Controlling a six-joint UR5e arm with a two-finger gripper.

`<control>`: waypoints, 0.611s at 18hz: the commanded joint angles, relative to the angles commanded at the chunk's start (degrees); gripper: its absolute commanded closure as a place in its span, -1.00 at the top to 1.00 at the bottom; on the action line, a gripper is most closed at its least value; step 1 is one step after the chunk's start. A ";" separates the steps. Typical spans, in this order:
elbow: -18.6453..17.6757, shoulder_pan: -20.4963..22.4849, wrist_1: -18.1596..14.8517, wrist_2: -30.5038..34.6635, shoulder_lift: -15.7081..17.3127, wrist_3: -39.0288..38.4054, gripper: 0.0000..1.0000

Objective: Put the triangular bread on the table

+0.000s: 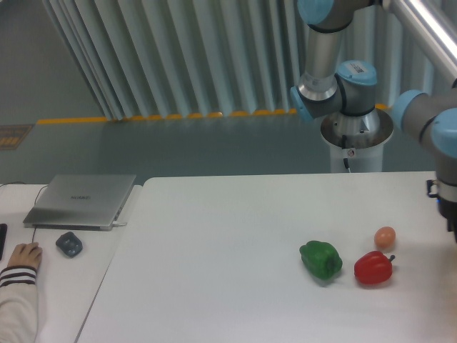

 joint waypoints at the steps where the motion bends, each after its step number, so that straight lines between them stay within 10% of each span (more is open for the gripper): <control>1: 0.09 0.26 0.27 -1.40 -0.18 -1.67 1.00; 11: 1.23 2.03 5.28 -2.29 -4.48 -11.35 1.00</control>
